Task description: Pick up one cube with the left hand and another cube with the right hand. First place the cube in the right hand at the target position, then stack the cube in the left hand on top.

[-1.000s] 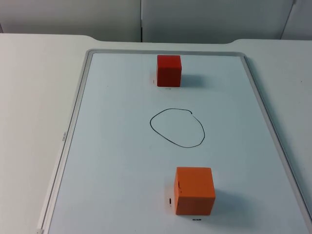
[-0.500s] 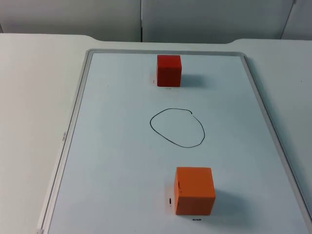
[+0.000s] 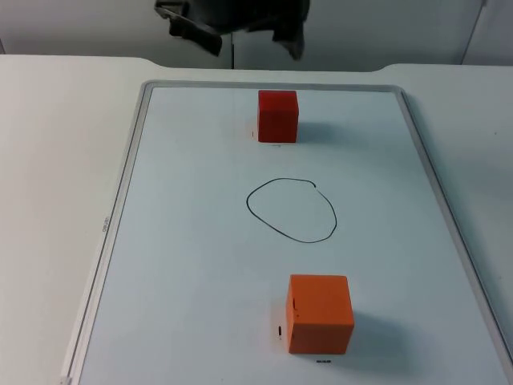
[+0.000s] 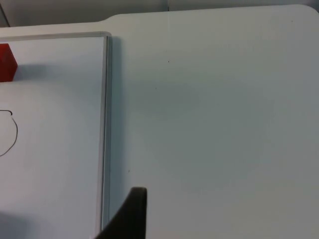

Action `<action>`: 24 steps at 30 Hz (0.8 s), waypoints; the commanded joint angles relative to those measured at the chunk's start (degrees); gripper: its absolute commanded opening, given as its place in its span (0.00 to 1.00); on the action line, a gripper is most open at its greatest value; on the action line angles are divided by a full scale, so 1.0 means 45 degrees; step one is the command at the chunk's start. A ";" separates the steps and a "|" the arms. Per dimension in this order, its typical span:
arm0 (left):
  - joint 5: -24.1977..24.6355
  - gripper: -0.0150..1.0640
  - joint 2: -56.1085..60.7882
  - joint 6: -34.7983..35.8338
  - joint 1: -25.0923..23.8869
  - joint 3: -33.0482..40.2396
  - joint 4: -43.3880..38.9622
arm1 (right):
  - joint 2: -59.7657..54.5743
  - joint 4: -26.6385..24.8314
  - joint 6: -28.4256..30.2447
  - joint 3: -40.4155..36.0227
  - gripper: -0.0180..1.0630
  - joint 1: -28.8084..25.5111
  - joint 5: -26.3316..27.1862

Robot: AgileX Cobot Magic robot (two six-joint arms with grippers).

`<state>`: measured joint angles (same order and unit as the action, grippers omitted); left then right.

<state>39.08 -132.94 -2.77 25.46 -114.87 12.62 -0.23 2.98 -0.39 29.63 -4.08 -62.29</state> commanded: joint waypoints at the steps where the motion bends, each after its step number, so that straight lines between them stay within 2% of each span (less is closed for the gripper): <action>1: 0.0590 0.98 -0.0698 0.1108 0.0376 -0.1066 -0.0902 | 0.0051 -0.0068 0.0087 -0.0109 0.99 0.0024 0.0128; 4: 0.1356 0.98 -0.1686 0.1701 0.0647 -0.2366 -0.1218 | 0.0051 -0.0068 0.0087 -0.0109 0.99 0.0024 0.0128; 9: 0.1573 0.98 -0.2653 0.2328 0.0853 -0.3317 -0.1315 | 0.0051 -0.0068 0.0087 -0.0109 0.99 0.0024 0.0128; 12: 0.1484 0.98 -0.2859 0.2388 0.0941 -0.3360 -0.1419 | 0.0051 -0.0068 0.0087 -0.0109 0.99 0.0024 0.0128; 14: 0.1359 0.98 -0.3074 0.2968 0.0989 -0.3360 -0.1906 | 0.0051 -0.0068 0.0087 -0.0109 0.99 0.0024 0.0128; 24: 0.0777 0.98 -0.3581 0.3408 0.0989 -0.3360 -0.1825 | 0.0051 -0.0068 0.0087 -0.0109 0.99 0.0024 0.0128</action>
<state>43.54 -148.92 11.81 29.45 -129.39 4.18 -0.23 2.98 -0.39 29.63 -4.08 -62.29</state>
